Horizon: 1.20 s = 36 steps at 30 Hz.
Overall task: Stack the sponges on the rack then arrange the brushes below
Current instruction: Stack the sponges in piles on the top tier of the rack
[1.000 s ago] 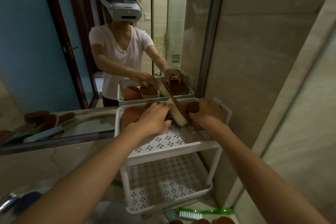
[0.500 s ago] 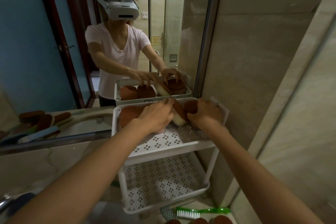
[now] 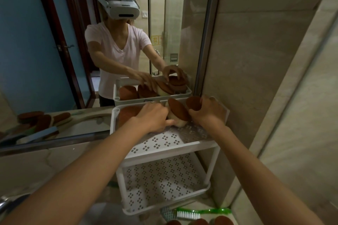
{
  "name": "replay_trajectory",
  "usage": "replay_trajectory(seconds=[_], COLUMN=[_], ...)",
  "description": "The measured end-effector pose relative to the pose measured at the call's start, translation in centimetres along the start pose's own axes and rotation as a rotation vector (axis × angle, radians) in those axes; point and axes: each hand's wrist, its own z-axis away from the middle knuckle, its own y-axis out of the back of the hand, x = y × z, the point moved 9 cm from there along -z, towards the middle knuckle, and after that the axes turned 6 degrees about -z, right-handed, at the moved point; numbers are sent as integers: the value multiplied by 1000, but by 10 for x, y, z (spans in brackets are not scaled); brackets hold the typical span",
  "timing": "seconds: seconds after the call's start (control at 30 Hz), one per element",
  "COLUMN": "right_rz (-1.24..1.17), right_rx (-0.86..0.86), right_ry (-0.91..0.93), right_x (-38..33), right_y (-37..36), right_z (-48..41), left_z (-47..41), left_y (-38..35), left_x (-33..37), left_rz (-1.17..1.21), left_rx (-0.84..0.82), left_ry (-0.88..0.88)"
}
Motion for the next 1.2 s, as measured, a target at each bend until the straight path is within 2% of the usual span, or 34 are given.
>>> replay_trajectory(seconds=[0.13,0.23,0.4,0.6,0.8,1.0,1.13,1.2], right_rz=[-8,3,9,18,28,52,11,18], right_rx=[0,8,9,16,13,-11,-63,-81], right_ry=[13,22,30,30,37,44,34,49], right_x=[0,-3,-2,-1,-1,-1,0,-1], right_y=[2,2,0,-1,0,-4,-13,-19], right_z=[1,3,4,4,5,5,3,2], left_z=[-2,0,-2,5,12,12,4,3], left_y=[8,11,17,-25,-36,-43,-32,-36], left_x=[14,19,0,-11,-2,-4,8,14], left_rz=[-111,-81,260,226,305,313,308,304], left_rx=[-28,-67,2,-236,-395,-410,-326,-344], left_ry=[-142,-183,5,128,110,131,77,56])
